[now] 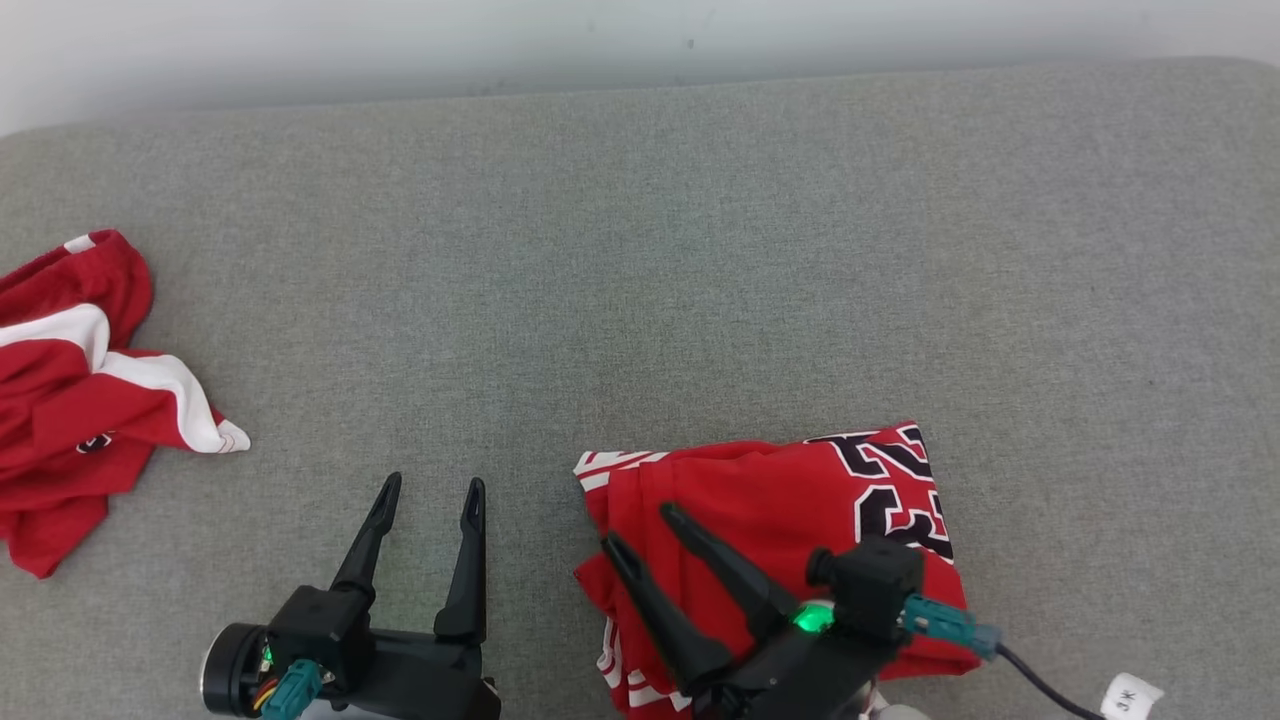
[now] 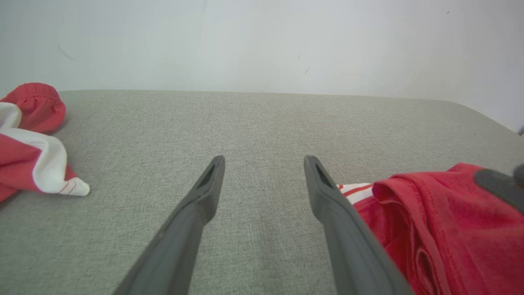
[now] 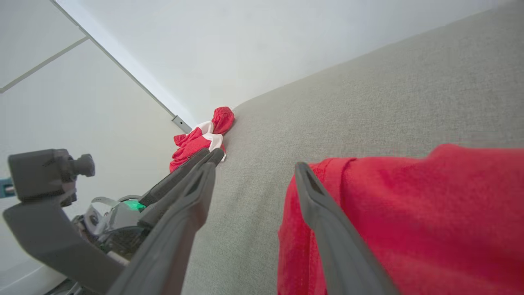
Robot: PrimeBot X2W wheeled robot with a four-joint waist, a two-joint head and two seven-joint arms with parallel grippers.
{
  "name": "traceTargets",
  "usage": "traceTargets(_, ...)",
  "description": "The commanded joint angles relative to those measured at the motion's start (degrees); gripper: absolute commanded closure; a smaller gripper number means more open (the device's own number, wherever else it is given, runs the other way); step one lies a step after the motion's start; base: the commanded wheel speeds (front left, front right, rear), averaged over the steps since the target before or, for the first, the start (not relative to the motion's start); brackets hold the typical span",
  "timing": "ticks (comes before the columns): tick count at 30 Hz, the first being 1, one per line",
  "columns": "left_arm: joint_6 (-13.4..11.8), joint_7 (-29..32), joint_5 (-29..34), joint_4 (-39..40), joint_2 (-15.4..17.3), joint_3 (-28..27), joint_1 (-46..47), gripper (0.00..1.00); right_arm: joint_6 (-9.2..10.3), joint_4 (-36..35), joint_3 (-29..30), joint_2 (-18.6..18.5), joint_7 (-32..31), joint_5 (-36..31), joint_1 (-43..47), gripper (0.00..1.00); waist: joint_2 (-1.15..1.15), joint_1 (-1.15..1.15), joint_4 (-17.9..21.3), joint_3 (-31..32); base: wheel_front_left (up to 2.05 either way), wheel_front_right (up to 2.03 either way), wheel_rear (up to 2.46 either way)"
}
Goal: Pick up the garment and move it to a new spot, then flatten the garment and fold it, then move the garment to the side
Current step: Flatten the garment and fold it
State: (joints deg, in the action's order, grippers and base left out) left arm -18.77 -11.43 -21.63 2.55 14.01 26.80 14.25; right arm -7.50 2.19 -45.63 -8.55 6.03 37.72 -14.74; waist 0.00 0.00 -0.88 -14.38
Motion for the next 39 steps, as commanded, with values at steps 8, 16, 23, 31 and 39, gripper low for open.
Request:
traceTargets(8,-0.77,-0.57,-0.10,-0.44,0.79,-0.27,-0.35,0.00,0.02,-9.86,4.60,-3.14,1.29,-0.02,1.49,0.00,0.00,0.00,0.71,1.53,0.00,0.00,0.00)
traceTargets(16,-1.50,-0.71,0.25,0.61,2.01,-1.27,-0.74,0.00,0.01,-12.68,21.86,-4.90,1.40,-5.07,4.45,0.00,0.00,0.00,1.21,2.41,0.00,0.00,0.00)
traceTargets(23,-2.31,-0.66,0.14,1.60,3.23,-2.03,-1.77,0.00,0.01,-11.70,34.09,-6.97,0.34,-11.26,7.41,0.00,0.00,0.00,1.50,3.67,0.00,0.00,0.00)
traceTargets(31,-2.93,-0.47,-0.04,2.73,4.52,-2.59,-3.26,0.00,0.01,-10.39,38.11,-9.52,0.03,-17.35,13.25,0.00,0.00,0.00,1.47,5.67,0.00,0.00,0.00)
traceTargets(39,-3.88,-0.30,-0.42,3.54,5.43,-3.06,-5.48,0.00,0.02,-10.74,39.21,-8.56,-0.38,-19.48,18.20,0.00,0.00,0.00,1.79,7.54,0.00,0.00,0.00)
